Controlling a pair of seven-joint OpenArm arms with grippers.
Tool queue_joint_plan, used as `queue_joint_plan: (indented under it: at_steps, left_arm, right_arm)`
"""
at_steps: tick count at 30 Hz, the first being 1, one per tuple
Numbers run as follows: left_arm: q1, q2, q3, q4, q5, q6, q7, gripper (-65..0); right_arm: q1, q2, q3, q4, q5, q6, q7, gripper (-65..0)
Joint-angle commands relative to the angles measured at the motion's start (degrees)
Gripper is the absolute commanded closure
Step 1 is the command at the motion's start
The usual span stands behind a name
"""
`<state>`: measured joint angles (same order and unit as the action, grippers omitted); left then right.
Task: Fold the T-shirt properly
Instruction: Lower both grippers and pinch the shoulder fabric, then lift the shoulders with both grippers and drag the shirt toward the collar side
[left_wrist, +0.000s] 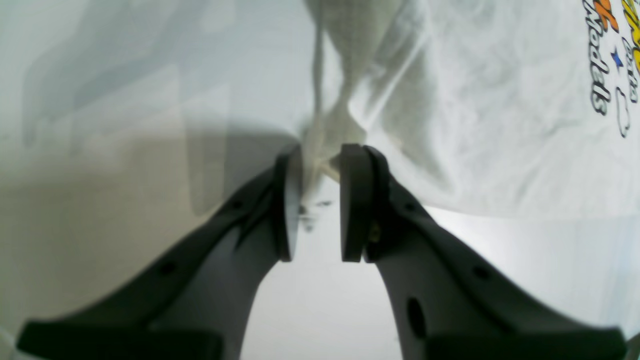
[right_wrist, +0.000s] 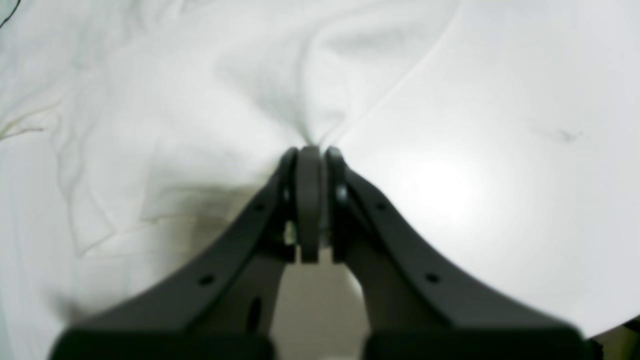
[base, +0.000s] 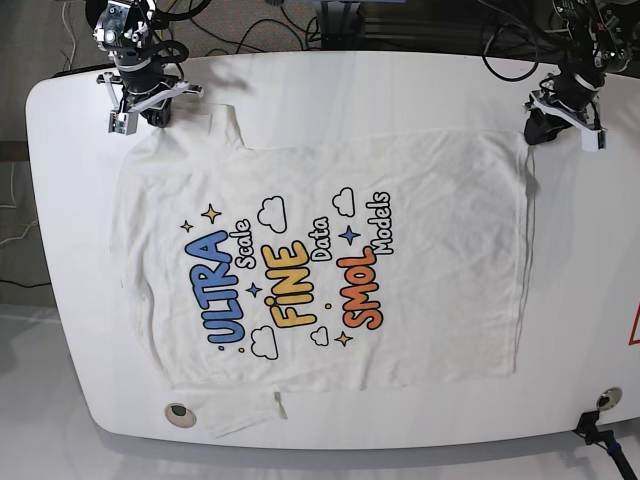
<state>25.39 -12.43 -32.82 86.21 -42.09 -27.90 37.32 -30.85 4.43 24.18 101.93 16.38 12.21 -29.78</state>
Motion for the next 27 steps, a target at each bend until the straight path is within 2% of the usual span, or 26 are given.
queue_joint_plan:
  at_steps: [1,12,14,15,16,17,24,25,27]
  left_arm:
    - [0.1,-0.6,0.2,0.2,0.0,-0.2,1.3,-13.0]
    - [-1.2,-0.6,0.1,-3.2,-0.2,-0.7,0.4,-12.5]
    - [-1.5,-0.6,0.2,-4.3,-0.3,-0.9,-0.2,-10.6]
    - [-1.4,-0.6,0.3,-4.7,-0.3,-0.9,-0.2,-7.7]
    - [-1.5,-0.5,0.4,-4.9,-0.3,-1.2,0.0,-2.2]
    - [-1.5,-0.6,0.4,-5.2,-0.2,-1.2,0.2,-0.6]
    - [-1.6,-0.5,0.3,-4.3,-0.4,-1.4,2.4,0.0]
    - [-0.9,-0.6,0.0,-4.5,-2.7,-1.6,-0.1,0.0]
    - [-0.3,-0.5,0.0,-4.3,-2.7,-1.7,0.2,0.0]
  right_arm:
    - [-0.7,0.2,0.3,0.6,-0.7,-0.2,-0.6,0.0]
    - [-0.6,0.3,0.6,0.7,-0.5,-0.3,-0.4,0.0]
    - [-0.6,0.3,0.6,0.7,-0.5,-0.3,-0.3,0.0]
    - [-0.5,0.3,0.6,0.7,-0.5,-0.3,-0.4,0.0]
    - [-0.6,0.3,0.6,0.8,-0.4,-0.2,-0.3,0.0]
    - [-0.4,0.3,0.5,0.8,-0.4,-0.2,-0.4,0.0]
    - [-0.6,0.4,0.6,1.1,-0.4,-0.1,-0.5,0.0]
    - [-0.6,0.3,0.6,1.6,-1.1,-0.6,-1.5,-0.3]
    - [-0.7,0.3,0.7,1.6,-1.0,-0.4,-2.0,-0.1]
